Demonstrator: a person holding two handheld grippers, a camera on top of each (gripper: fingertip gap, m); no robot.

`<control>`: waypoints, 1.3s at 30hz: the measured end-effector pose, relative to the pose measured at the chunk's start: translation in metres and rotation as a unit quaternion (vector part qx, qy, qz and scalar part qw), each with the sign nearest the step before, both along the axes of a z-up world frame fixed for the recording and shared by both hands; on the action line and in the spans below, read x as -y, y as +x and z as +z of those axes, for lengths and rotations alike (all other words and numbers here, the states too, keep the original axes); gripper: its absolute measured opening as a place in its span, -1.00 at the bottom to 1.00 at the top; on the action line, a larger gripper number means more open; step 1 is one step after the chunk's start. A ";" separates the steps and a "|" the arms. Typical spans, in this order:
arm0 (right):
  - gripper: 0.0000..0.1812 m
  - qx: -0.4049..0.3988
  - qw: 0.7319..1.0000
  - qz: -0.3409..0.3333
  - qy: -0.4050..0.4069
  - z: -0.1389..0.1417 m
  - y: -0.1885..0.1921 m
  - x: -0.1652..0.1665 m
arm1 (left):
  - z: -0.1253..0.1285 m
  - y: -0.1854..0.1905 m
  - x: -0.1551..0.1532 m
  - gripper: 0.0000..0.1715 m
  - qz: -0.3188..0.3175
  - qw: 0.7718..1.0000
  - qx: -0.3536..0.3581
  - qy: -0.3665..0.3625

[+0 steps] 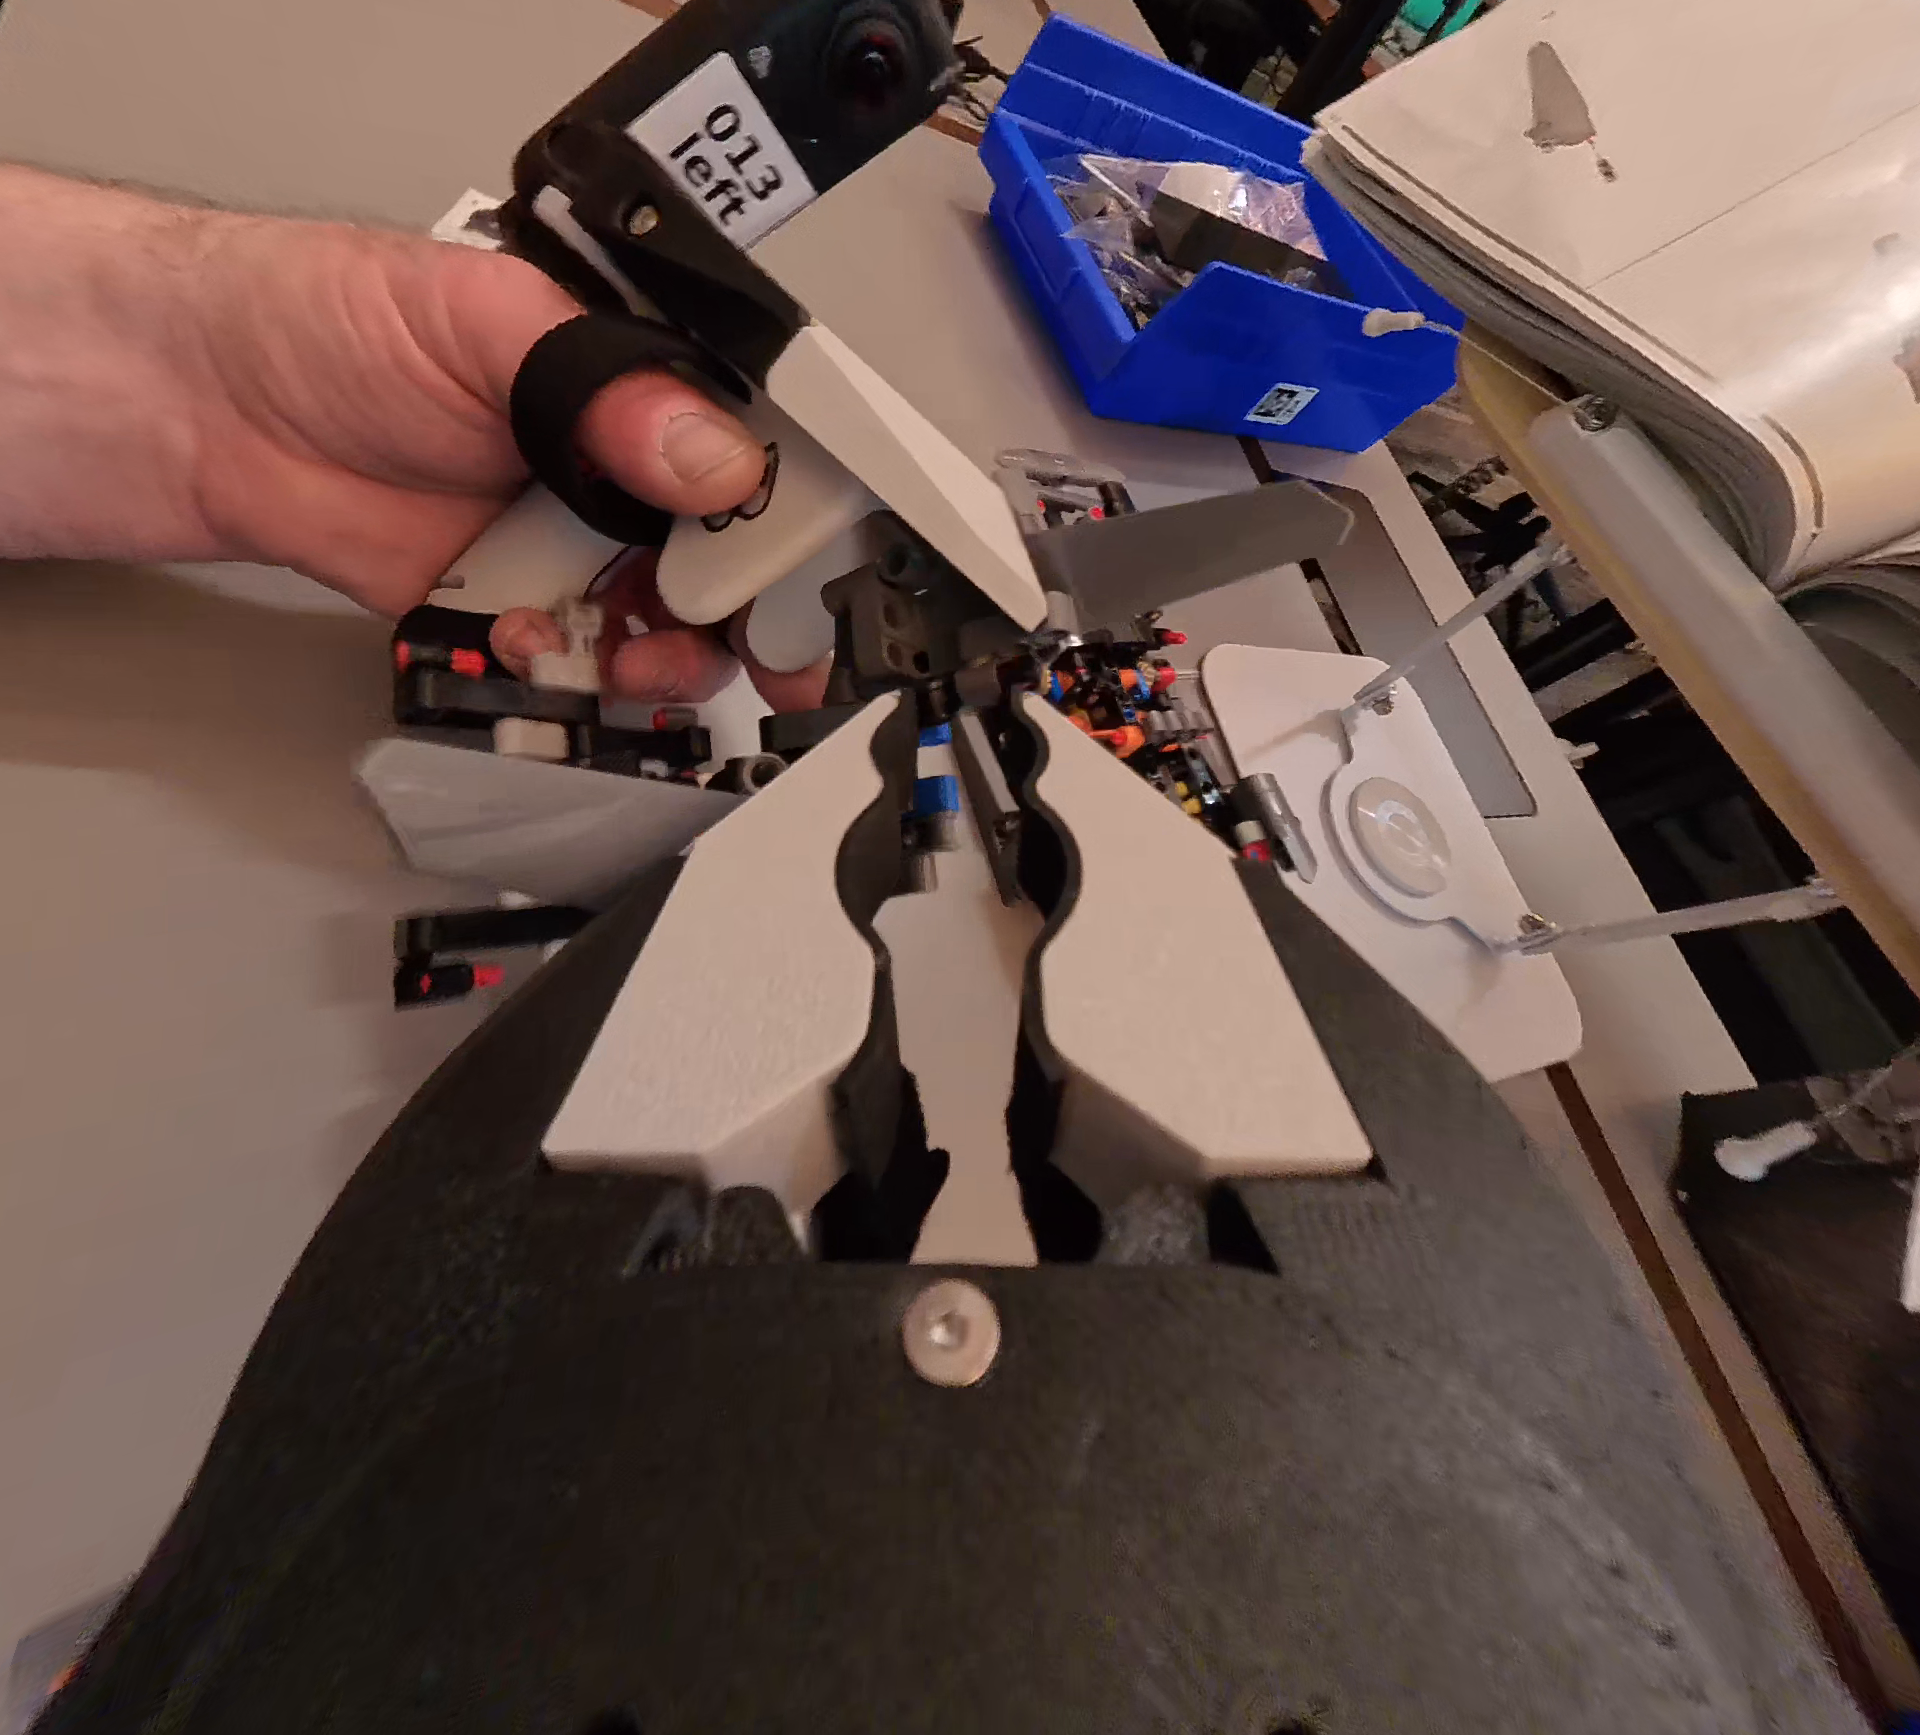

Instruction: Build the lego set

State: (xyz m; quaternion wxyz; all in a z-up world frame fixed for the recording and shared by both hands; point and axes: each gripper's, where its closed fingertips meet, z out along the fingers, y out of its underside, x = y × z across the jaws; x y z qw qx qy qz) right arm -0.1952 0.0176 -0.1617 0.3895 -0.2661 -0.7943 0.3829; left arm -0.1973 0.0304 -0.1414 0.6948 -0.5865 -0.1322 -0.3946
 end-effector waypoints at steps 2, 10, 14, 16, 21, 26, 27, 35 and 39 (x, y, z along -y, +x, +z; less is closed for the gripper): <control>-0.86 -0.018 1.000 -0.007 0.003 0.002 0.000 0.003 | 0.002 -0.001 0.003 -0.92 0.005 1.000 -0.007 0.004; -0.85 -0.041 0.999 -0.011 -0.020 0.012 0.001 0.013 | 0.012 0.001 0.013 -0.92 0.007 0.999 -0.053 0.007; -0.86 -0.052 0.998 -0.012 -0.034 0.017 0.000 0.018 | 0.016 0.000 0.019 -0.92 0.015 0.997 -0.069 0.009; -0.86 -0.049 0.998 -0.011 -0.042 0.016 -0.001 0.021 | 0.015 0.001 0.022 -0.92 0.018 0.996 -0.084 0.001; -0.85 -0.045 0.997 -0.006 -0.065 0.013 -0.001 0.027 | 0.012 0.001 0.028 -0.91 0.021 0.995 -0.099 -0.014; -0.85 -0.024 0.994 -0.002 -0.111 0.005 -0.002 0.032 | 0.003 -0.001 0.033 -0.92 0.022 0.994 -0.107 -0.032; -0.85 -0.018 0.992 -0.002 -0.121 0.004 -0.002 0.033 | 0.001 -0.002 0.033 -0.92 0.023 0.993 -0.110 -0.036; -0.85 -0.002 0.989 -0.007 -0.145 -0.007 -0.005 0.040 | -0.012 -0.003 0.041 -0.88 0.018 0.990 -0.129 -0.058; -0.85 -0.009 0.989 -0.010 -0.149 -0.007 -0.008 0.040 | -0.013 -0.004 0.045 -0.84 0.019 0.989 -0.132 -0.061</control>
